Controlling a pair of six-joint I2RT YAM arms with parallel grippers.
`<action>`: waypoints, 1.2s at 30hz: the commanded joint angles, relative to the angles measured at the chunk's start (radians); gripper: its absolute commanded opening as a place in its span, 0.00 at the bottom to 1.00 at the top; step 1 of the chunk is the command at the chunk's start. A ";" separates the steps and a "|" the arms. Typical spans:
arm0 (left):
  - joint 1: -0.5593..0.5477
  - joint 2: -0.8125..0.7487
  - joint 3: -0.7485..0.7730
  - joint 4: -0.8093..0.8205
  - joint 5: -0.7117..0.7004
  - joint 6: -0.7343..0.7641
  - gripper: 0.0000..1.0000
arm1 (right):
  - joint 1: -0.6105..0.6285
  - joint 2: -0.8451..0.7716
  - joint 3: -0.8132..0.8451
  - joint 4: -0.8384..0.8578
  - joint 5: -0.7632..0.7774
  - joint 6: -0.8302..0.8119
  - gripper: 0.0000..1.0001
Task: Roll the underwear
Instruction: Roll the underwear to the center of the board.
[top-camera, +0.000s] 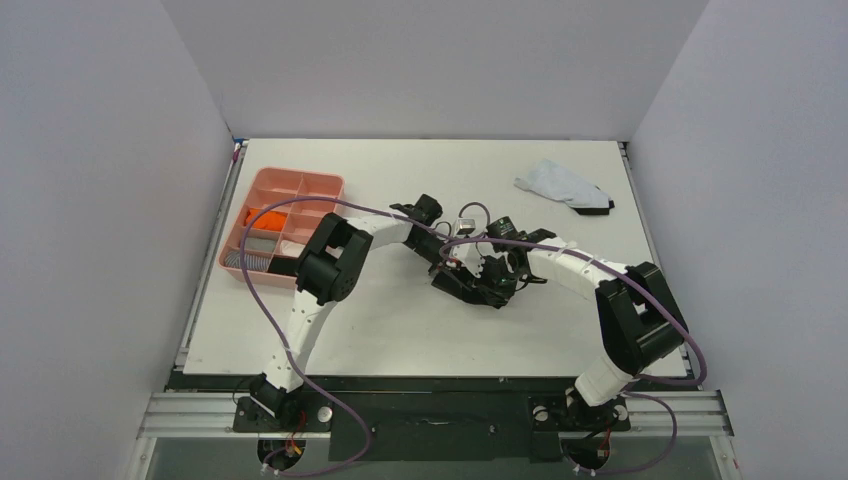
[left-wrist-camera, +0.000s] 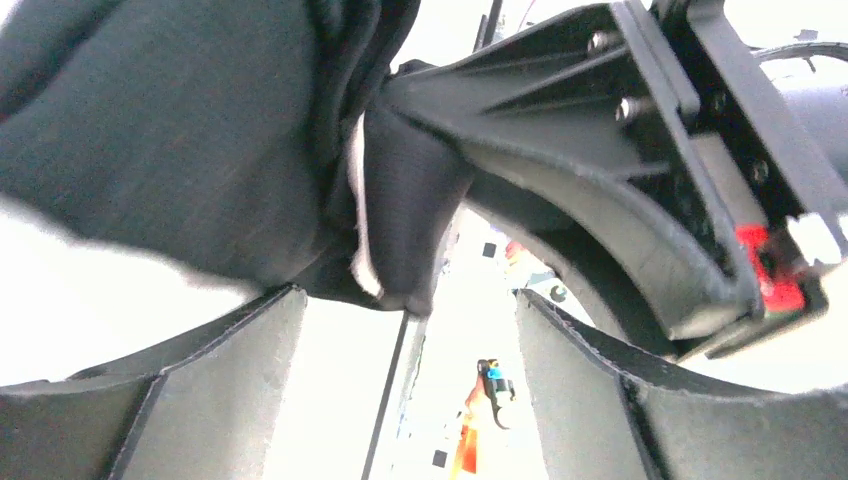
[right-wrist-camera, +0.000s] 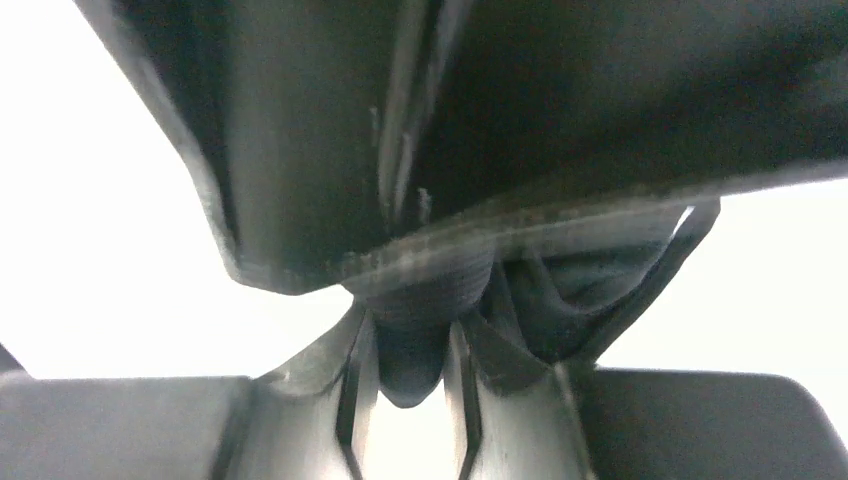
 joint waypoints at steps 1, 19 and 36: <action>0.087 -0.003 -0.071 0.062 -0.170 0.083 0.80 | -0.029 0.082 -0.012 -0.152 -0.035 -0.008 0.00; 0.166 -0.322 -0.427 0.239 -0.259 0.207 0.82 | -0.128 0.376 0.270 -0.426 -0.208 -0.131 0.00; -0.181 -0.744 -0.706 0.488 -0.798 0.734 0.88 | -0.131 0.711 0.593 -0.765 -0.310 -0.265 0.00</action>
